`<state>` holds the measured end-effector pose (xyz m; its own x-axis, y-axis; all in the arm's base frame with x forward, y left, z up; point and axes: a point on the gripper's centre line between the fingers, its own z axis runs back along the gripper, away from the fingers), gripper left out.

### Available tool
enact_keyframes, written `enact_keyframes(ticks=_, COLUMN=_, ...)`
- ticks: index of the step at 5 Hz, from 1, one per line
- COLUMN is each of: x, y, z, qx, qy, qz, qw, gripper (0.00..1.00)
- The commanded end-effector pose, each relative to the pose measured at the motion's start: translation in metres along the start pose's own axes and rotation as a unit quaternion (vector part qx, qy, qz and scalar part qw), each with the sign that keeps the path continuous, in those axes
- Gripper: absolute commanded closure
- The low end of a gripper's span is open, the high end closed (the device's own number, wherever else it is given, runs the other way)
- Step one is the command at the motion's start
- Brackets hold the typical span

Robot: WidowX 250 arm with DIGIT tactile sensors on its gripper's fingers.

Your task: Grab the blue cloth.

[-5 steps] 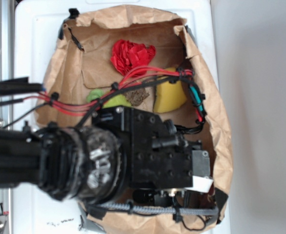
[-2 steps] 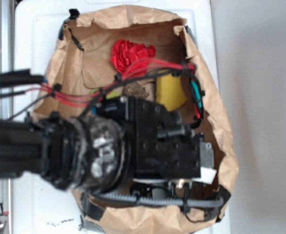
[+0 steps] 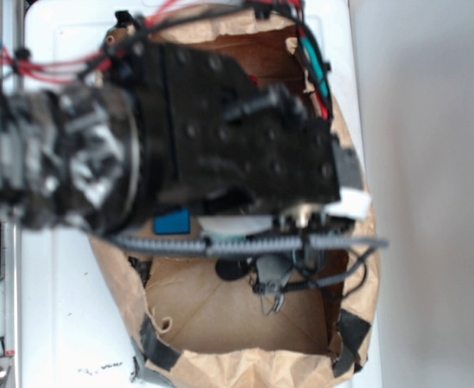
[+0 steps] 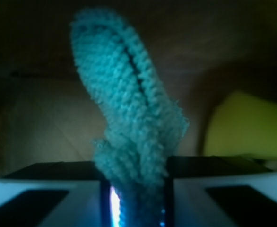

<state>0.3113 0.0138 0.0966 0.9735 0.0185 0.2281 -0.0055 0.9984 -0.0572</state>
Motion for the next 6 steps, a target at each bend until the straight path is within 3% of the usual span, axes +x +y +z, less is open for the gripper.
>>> enact_keyframes(ticks=1, x=0.010, y=0.019, z=0.072, qx=0.018, qy=-0.040, qz=0.052, qw=0.998, gripper=1.00)
enact_keyframes(ticks=2, x=0.002, y=0.016, z=0.091, qx=0.007, qy=0.002, qz=0.049, qw=0.999, gripper=1.00)
enact_keyframes(ticks=3, x=-0.006, y=0.015, z=0.104, qx=0.015, qy=0.012, qz=0.045, qw=0.999, gripper=1.00)
enact_keyframes(ticks=6, x=-0.015, y=0.012, z=0.110, qx=0.010, qy=-0.013, qz=0.041, qw=0.999, gripper=1.00)
